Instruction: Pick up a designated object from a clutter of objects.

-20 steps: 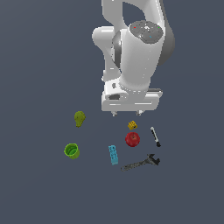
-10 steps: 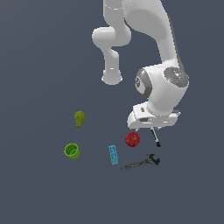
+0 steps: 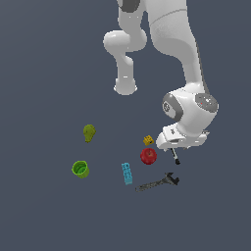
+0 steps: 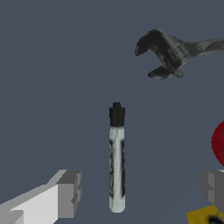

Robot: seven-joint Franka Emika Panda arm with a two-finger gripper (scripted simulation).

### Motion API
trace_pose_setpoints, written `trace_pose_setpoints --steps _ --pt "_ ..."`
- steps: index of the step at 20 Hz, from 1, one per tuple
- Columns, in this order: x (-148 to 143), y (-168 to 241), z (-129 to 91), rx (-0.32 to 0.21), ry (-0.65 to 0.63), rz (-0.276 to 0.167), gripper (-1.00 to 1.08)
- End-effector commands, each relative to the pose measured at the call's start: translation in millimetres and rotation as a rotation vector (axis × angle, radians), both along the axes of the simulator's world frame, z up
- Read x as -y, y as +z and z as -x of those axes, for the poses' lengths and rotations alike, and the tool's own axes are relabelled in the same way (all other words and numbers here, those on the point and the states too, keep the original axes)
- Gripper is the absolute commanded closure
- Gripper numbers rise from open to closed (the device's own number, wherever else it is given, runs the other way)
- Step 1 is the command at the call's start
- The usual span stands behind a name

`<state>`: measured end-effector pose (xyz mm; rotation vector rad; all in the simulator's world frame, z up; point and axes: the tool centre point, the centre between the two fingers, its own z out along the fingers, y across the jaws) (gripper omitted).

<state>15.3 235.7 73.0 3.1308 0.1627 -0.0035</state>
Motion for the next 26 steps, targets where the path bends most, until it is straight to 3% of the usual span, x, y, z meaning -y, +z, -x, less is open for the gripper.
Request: trace_pose_setpoints --steps 1,9,24,25,26 --pt "-8.5 -8.4 2.7 0.002 0.001 -0.004 -0.92" --pt "-12.1 -15.1 4.8 0.0 0.003 -0.006 -0.92" --pt "-13.2 -63.3 5.0 0.002 0.002 -0.006 -0.92" --pt "-13.2 -63.3 5.0 0.002 0.002 -0.006 1.08" --pt "-13.2 -63.3 5.0 0.002 0.002 -0.006 1.08"
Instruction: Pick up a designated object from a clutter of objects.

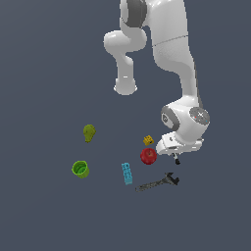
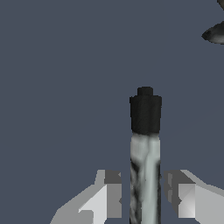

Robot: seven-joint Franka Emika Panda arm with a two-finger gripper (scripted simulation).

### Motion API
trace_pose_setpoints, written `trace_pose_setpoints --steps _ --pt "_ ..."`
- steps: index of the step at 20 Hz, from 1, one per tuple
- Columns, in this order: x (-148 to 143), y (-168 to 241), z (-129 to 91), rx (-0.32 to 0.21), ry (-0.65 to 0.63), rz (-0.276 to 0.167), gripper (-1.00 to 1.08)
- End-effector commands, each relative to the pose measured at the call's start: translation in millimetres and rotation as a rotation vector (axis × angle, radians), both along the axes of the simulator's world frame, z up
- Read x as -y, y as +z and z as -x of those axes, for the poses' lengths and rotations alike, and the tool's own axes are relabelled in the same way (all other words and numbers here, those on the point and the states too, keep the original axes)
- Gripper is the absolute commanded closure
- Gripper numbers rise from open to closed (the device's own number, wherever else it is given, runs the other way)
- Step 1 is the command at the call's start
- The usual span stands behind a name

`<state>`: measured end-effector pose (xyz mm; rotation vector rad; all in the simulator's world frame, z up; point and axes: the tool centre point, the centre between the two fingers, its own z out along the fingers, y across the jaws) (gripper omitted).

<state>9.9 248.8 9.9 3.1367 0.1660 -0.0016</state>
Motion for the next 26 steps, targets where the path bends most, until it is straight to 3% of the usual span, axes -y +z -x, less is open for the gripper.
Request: trace_pose_setpoints --steps 1,15,26 --pt "-0.1 -0.2 -0.4 0.001 0.0 0.0 1.08" --pt "3.2 10.7 -2.8 0.001 0.0 0.0 1.08" --pt "28.0 88.7 -21.4 0.001 0.001 0.0 1.08"
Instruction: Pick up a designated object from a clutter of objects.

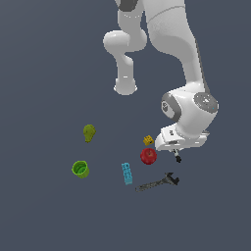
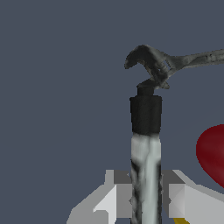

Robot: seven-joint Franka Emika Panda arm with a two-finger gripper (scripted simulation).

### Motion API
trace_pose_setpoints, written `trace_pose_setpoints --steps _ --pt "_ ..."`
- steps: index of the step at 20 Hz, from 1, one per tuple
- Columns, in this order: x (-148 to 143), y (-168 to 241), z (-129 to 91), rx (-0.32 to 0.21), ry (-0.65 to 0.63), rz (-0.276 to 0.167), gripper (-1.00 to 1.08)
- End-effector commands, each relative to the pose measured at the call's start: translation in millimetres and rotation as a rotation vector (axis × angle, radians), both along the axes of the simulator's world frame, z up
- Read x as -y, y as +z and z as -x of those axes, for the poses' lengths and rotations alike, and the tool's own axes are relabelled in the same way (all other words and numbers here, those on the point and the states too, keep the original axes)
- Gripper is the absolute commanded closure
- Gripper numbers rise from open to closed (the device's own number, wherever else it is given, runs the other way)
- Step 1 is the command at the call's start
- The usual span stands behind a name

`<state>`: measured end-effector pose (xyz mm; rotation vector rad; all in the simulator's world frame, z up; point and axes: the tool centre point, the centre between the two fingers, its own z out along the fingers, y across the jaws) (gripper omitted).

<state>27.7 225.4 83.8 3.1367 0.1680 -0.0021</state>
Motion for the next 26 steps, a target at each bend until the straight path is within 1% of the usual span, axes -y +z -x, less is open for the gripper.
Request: trace_pose_setpoints --steps 1,19,26 --pt "7.9 25.1 -6.1 0.001 0.0 0.0 1.08" --pt "68.6 221.8 -56.6 0.001 0.0 -0.002 1.08" --pt "85.6 277.0 -73.3 0.001 0.0 -0.002 1.08"
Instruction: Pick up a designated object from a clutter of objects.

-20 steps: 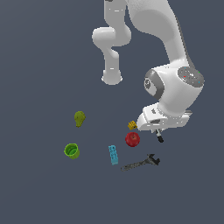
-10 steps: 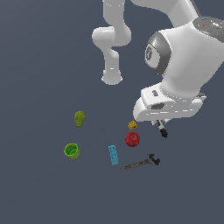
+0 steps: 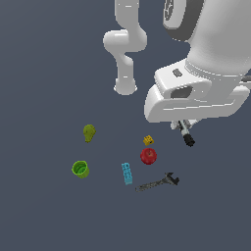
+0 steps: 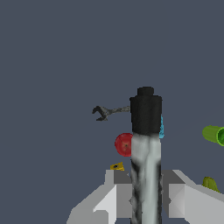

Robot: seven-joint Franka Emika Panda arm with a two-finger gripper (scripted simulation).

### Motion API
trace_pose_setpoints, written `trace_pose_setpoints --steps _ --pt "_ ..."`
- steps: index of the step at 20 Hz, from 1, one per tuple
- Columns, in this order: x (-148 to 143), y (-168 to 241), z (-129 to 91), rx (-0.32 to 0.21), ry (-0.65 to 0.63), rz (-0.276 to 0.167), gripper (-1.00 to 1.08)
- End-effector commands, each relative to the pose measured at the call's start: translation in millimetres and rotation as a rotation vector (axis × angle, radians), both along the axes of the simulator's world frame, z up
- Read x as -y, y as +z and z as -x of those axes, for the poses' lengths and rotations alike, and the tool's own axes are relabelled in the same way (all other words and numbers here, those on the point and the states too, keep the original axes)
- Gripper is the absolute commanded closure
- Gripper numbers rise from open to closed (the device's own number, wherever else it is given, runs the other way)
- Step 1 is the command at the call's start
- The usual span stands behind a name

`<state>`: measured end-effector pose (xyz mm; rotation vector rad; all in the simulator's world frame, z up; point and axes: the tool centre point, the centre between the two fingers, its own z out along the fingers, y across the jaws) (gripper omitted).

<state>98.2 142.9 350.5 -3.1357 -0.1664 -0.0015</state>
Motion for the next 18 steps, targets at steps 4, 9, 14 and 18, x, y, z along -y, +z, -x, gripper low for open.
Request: trace_pose_setpoints --steps 4,9,14,18 --pt "9.0 29.8 -9.4 -0.001 0.0 0.001 1.08" --pt "13.4 44.5 -14.7 -0.001 -0.001 0.001 1.08" --pt "15.0 50.4 -17.2 -0.001 -0.001 0.001 1.08" --pt "14.8 49.9 -17.5 -0.001 -0.001 0.001 1.08"
